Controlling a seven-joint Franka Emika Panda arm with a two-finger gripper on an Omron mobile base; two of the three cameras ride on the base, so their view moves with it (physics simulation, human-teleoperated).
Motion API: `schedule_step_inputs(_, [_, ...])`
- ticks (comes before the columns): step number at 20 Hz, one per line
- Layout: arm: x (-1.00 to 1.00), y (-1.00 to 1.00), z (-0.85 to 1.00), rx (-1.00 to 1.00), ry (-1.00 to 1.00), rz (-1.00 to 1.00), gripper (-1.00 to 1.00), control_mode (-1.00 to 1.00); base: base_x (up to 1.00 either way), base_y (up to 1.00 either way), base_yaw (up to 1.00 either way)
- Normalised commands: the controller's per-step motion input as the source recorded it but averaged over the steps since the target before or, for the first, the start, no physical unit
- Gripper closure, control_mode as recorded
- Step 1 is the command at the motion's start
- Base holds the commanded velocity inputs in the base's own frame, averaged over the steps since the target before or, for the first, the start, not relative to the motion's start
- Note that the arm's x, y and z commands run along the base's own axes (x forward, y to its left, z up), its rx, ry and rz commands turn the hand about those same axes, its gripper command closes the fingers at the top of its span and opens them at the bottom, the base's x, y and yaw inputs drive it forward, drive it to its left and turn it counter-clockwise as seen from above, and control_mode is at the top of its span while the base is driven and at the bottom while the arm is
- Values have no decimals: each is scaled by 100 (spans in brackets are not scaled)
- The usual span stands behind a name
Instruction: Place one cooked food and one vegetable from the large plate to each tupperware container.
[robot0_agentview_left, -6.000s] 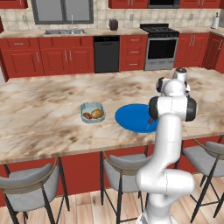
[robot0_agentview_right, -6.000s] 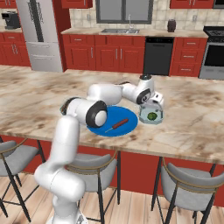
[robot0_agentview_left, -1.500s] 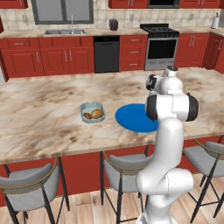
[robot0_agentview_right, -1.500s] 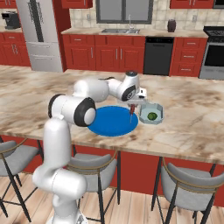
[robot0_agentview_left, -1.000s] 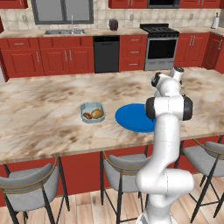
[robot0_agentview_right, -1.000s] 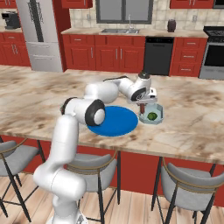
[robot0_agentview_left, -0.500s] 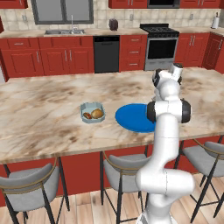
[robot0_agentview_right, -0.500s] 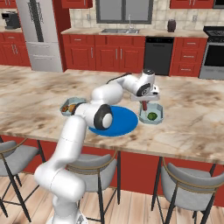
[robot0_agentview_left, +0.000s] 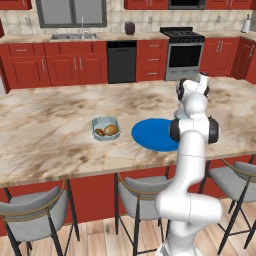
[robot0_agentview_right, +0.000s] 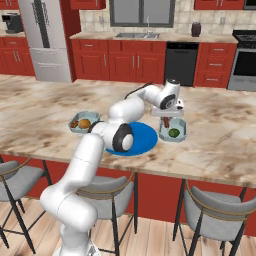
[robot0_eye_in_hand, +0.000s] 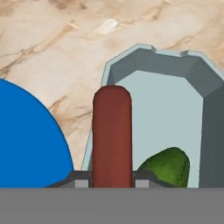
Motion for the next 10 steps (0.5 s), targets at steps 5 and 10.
schedule_step_inputs(5, [-96, 3, 0, -15, -29, -3, 100, -100, 0, 0, 0])
schedule_step_inputs(10, [-24, 15, -12, -24, -19, -11, 100, -100, 0, 0, 0])
